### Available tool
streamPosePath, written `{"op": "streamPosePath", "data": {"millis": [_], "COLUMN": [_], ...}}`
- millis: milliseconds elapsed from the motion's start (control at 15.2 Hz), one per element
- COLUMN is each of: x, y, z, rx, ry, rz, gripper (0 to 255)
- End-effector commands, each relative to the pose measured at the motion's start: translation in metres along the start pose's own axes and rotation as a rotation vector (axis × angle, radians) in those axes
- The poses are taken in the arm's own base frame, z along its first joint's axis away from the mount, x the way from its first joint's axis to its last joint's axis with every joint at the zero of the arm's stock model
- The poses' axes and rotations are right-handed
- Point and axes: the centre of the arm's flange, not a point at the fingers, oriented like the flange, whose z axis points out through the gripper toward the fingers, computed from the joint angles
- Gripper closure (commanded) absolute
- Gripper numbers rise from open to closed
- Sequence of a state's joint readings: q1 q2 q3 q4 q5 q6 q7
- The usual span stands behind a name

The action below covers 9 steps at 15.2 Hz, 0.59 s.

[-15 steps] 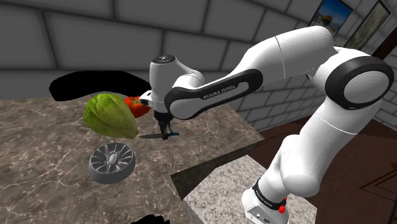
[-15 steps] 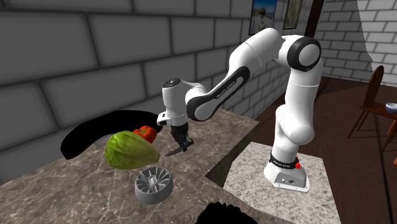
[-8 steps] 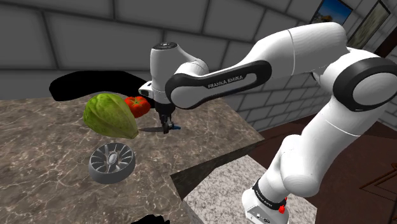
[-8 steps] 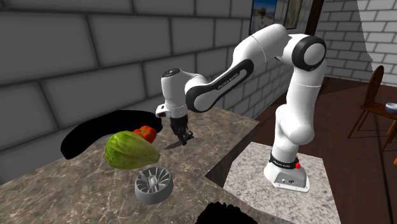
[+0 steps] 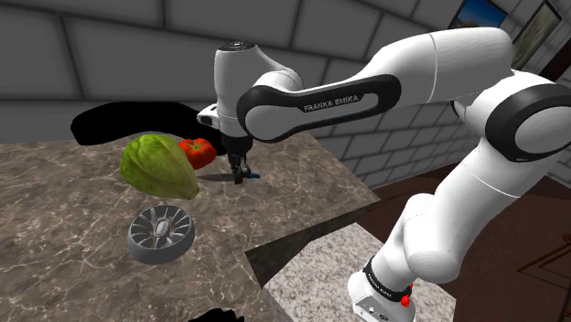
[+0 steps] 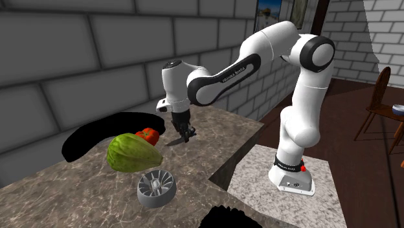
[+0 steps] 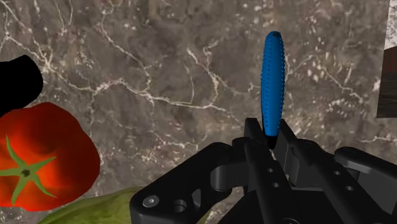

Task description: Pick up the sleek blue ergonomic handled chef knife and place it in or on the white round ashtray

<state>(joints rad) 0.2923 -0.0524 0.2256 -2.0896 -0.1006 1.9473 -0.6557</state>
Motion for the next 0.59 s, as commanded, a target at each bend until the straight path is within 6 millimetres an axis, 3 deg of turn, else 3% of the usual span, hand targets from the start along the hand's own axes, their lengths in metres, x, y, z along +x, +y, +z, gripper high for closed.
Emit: {"op": "streamPosePath", "data": {"millis": [0,528], "x": [0.019,0.120], "y": [-0.005,-0.032], "z": [-0.004,-0.016], "rx": [0.000,0.000], "ry": [0.000,0.000], "rz": [0.000,0.000], "gripper": [255,255]}}
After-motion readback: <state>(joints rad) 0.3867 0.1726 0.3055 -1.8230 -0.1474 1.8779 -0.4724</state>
